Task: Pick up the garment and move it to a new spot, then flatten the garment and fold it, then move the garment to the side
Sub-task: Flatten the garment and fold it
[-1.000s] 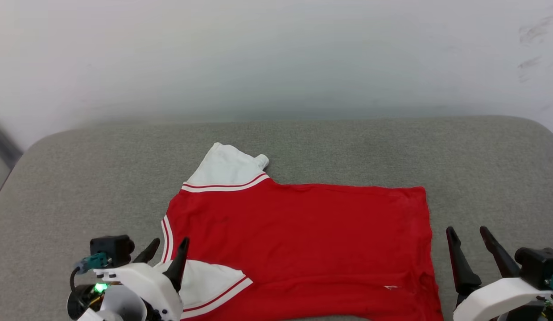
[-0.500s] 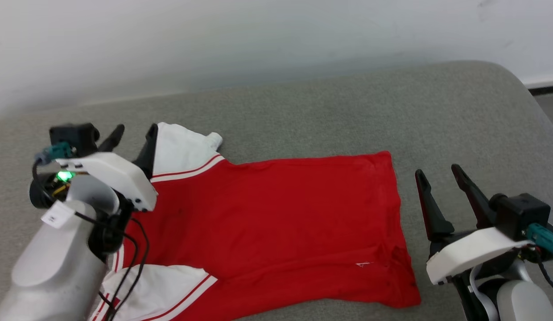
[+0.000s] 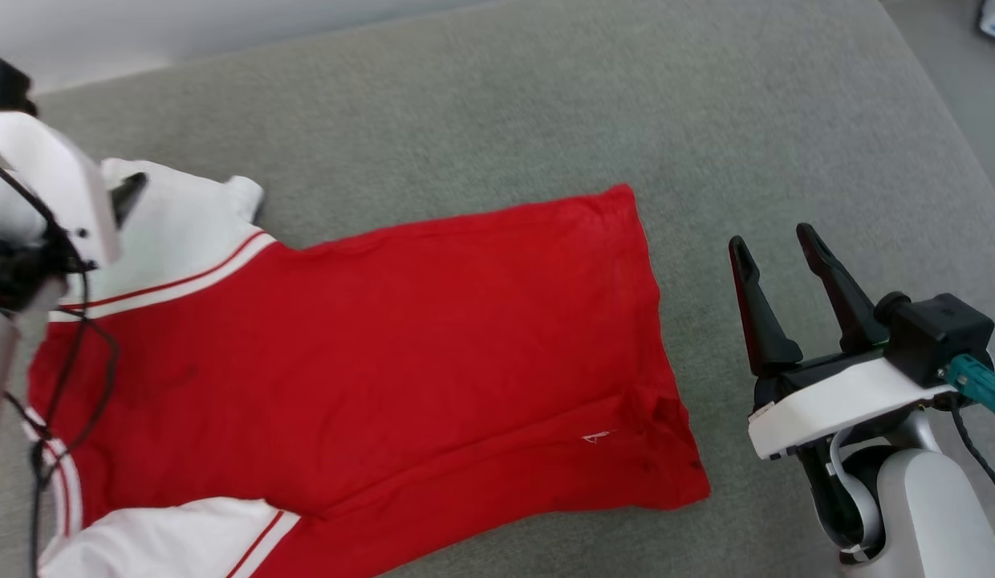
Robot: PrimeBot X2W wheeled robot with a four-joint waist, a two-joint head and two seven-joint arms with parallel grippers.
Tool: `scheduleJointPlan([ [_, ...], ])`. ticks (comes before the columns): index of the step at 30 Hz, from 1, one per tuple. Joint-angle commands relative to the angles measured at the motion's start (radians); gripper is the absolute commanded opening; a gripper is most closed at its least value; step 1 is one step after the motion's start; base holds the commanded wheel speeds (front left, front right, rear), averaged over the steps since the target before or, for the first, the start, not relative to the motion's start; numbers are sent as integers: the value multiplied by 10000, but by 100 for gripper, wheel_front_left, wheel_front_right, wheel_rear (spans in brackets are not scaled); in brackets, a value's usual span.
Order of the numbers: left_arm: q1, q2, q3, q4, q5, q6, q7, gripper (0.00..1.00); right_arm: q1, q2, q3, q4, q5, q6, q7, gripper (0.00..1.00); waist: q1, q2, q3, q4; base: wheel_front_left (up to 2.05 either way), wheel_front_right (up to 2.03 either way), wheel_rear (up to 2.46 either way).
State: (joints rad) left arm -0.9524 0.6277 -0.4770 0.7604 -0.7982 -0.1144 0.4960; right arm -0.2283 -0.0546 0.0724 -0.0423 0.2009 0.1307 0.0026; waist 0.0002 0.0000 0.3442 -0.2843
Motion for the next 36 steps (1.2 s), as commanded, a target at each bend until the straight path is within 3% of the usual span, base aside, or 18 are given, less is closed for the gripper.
scheduleJointPlan([
  [1,-273,191,-59,180,-48,-22,415,100,-174,57,23,30,78,0,-130,100,-2,0,552,-404,0,0,0],
  [12,-802,904,-538,766,-154,-92,2720,100,-445,59,244,481,726,-1,-649,100,-2,0,1732,-730,0,0,0],
  [13,-722,908,-635,833,-176,-85,2964,82,-475,59,263,539,784,-1,-685,100,-2,0,1787,-738,0,0,0],
  [14,-611,886,-695,952,-243,-71,3252,40,-507,58,275,603,832,0,-730,100,-2,0,1817,-749,0,0,0],
  [15,-481,839,-741,1103,-280,-18,3515,11,-551,58,294,662,879,0,-733,100,-2,0,1842,-757,0,0,0],
  [16,-377,759,-731,1231,-399,55,3702,0,-593,58,314,710,964,0,-749,100,-2,0,1861,-763,0,0,0],
  [19,-246,509,-674,1242,-548,181,3615,0,-694,59,350,872,1121,-1,-757,100,-2,0,1897,-771,0,0,0],
  [26,-543,166,-408,958,-428,421,2068,0,-1243,39,437,1807,1878,0,-188,100,-2,0,1492,-401,0,0,0],
  [36,-1305,-836,-380,243,-258,157,-55,0,-3371,-1393,473,4333,3285,0,3133,100,-2,0,836,1215,0,0,0],
])
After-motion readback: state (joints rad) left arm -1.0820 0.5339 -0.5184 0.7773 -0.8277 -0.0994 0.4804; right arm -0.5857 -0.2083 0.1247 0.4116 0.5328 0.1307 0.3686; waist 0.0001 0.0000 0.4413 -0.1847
